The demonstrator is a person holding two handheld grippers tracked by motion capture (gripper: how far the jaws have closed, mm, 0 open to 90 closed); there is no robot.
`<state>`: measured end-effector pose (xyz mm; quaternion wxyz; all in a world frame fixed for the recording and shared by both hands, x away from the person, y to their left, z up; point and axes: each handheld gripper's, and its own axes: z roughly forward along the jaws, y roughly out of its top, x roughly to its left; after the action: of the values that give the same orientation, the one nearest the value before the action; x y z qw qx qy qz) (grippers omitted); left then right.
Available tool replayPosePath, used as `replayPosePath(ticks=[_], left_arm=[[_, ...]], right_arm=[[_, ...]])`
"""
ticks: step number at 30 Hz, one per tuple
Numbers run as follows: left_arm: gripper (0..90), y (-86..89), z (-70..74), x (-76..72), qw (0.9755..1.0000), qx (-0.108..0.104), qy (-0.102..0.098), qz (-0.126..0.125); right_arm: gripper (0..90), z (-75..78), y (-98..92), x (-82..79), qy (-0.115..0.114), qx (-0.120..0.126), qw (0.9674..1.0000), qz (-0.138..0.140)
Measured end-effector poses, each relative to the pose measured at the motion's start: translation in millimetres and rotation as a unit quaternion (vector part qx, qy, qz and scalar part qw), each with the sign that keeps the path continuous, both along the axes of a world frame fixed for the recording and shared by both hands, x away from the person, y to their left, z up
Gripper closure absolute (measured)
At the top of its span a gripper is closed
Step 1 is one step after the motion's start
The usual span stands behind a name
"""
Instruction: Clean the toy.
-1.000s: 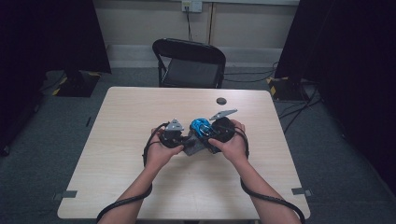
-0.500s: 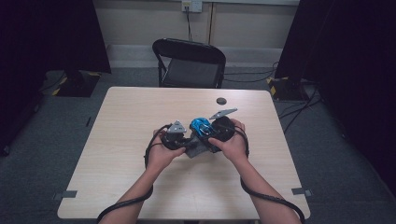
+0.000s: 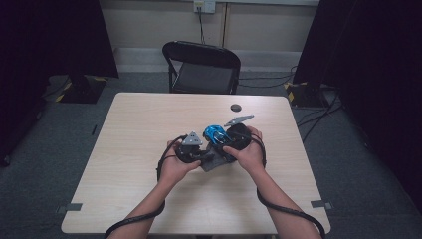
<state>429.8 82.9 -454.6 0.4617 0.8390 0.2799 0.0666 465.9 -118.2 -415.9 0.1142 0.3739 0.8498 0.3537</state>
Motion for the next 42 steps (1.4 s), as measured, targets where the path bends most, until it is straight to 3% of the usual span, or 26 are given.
replayPosePath(ticks=[13, 20, 24, 30, 36, 42], left_arm=[[77.1, -14.9, -9.6, -18.1, 0.9989, 0.003, 0.011, -0.045], [77.1, -10.0, -8.1, -28.7, 0.9976, 0.002, 0.013, -0.068], [77.2, 8.9, -5.3, -30.7, 0.9986, -0.002, 0.005, -0.053], [77.2, 55.3, -0.3, -24.5, 0.9999, -0.003, -0.011, 0.007], [77.2, 91.9, -3.0, -14.6, 0.9983, 0.008, -0.015, 0.056], [77.2, 116.5, -9.3, -10.4, 0.9954, 0.012, -0.016, 0.094]], right_arm=[[28.4, -3.8, -6.4, 2.6, 0.007, 0.006, 0.9999, -0.014], [28.4, -1.6, -17.0, 4.8, 0.004, 0.01, 0.9995, -0.03], [28.4, -1.7, -30.9, 6.6, 0.005, 0.008, 0.999, -0.043], [28.4, -9.8, -59.8, 8.4, 0.013, 0.0, 0.9973, -0.072], [28.3, -21.8, -82.5, 7.8, 0.023, -0.005, 0.9953, -0.094], [28.4, -33.5, -103.6, 10.1, 0.034, -0.016, 0.9923, -0.118]])
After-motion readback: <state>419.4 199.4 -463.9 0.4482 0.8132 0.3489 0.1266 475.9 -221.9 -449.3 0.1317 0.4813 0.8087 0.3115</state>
